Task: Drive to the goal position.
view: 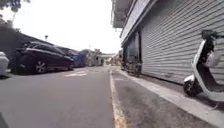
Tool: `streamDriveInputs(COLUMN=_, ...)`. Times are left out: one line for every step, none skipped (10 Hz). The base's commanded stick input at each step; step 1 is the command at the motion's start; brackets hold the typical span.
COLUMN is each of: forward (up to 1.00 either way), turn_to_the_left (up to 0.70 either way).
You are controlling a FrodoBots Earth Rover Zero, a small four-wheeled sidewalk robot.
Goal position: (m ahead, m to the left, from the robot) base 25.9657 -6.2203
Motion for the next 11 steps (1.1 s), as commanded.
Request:
streamDriveInputs(forward=0.45, turn_to_the_left=0.27)
streamDriveInputs(forward=0.45, turn_to_the_left=0.0)
streamDriveInputs(forward=0.45, turn_to_the_left=0.0)
streamDriveInputs(forward=0.45, turn_to_the_left=0.0)
streamDriveInputs(forward=0.45, turn_to_the_left=0.0)
streamDriveInputs(forward=0.45, turn_to_the_left=0.0)
streamDriveInputs(forward=0.45, turn_to_the_left=0.0)
streamDriveInputs(forward=0.45, turn_to_the_left=0.0)
streamDriveInputs(forward=0.45, turn_to_the_left=0.0)
streamDriveInputs(forward=0.45, turn_to_the_left=0.0)
streamDriveInputs(forward=0.45, turn_to_the_left=0.0)
